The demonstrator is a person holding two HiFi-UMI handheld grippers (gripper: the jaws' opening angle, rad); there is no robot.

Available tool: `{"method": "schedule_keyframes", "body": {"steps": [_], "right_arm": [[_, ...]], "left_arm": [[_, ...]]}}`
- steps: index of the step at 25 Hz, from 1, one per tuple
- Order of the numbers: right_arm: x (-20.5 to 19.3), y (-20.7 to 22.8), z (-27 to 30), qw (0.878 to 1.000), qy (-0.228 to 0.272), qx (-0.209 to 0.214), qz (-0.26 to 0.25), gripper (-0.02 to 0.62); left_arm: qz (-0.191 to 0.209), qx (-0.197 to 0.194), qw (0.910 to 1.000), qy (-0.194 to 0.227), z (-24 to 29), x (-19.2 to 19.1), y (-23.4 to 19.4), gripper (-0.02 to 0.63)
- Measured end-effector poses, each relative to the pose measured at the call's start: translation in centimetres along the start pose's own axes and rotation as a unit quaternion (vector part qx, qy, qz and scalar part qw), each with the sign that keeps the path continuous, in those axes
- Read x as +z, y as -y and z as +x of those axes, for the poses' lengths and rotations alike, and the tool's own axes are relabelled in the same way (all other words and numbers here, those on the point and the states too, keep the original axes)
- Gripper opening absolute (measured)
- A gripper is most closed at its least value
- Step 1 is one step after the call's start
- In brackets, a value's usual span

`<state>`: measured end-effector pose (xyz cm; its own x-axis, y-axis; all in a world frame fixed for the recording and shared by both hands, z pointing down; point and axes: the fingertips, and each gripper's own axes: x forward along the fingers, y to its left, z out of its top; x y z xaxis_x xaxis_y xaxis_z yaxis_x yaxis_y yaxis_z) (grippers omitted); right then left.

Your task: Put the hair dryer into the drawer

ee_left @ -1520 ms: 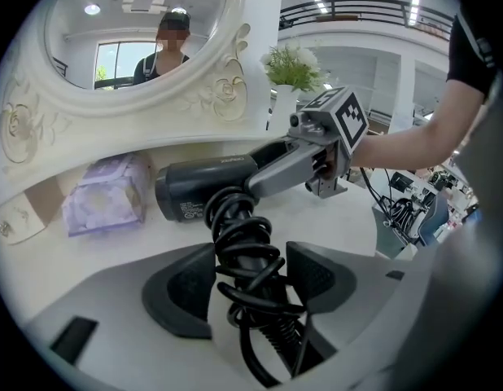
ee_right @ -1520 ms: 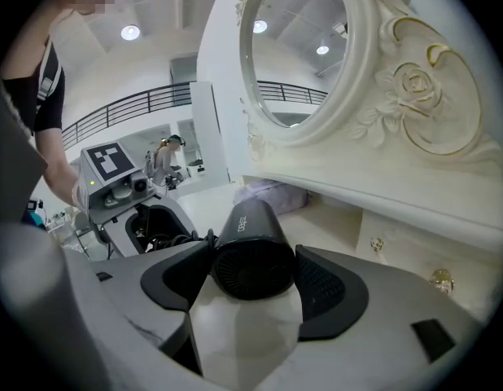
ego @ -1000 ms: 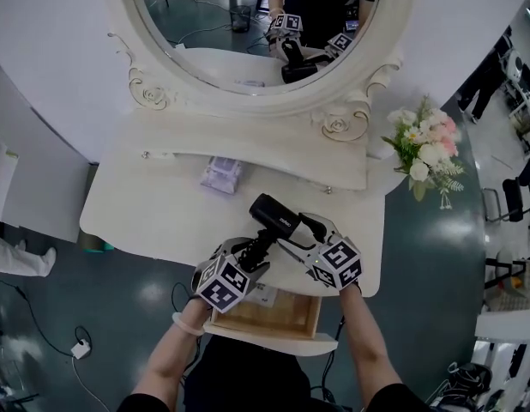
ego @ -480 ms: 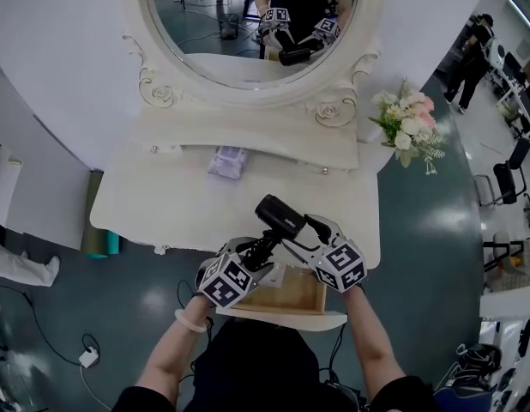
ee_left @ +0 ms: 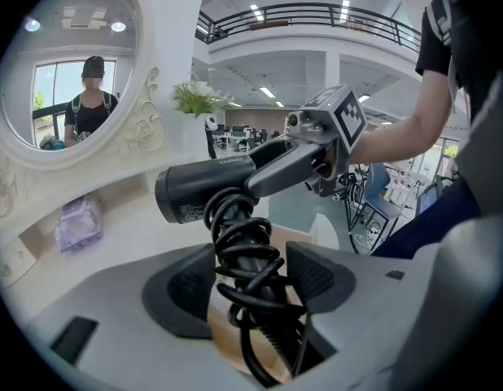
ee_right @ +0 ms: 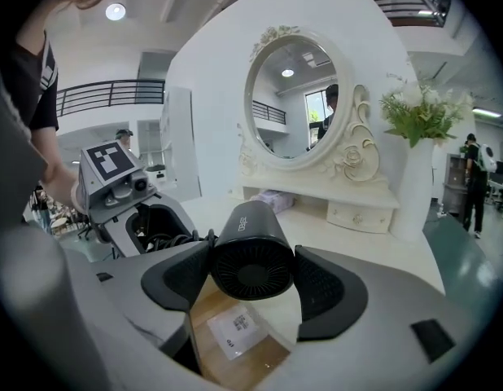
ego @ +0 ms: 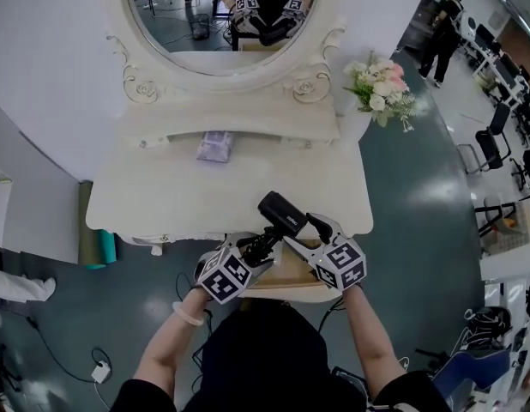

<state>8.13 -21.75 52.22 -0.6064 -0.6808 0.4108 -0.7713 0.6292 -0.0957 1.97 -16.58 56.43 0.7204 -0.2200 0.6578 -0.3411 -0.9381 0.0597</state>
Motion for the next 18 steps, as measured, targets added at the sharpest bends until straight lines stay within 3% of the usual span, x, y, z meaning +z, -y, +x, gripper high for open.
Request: {"method": "schedule_keyframes", "body": {"steps": [9,18], "right_arm": [[-3.2,-1.4,-4.2,0.998,-0.003,-0.059,0.034,0.316],[-7.2,-2.4,-7.4,0.989,-0.01,-0.121,0.087,0.316]], "left_arm": [[0.041,-0.057,0.9975,-0.007,0.7,-0.8,4.3,0.29],[0.091,-0.117,0.9886,-0.028,2.0,-2.4,7.7,0.29]]}}
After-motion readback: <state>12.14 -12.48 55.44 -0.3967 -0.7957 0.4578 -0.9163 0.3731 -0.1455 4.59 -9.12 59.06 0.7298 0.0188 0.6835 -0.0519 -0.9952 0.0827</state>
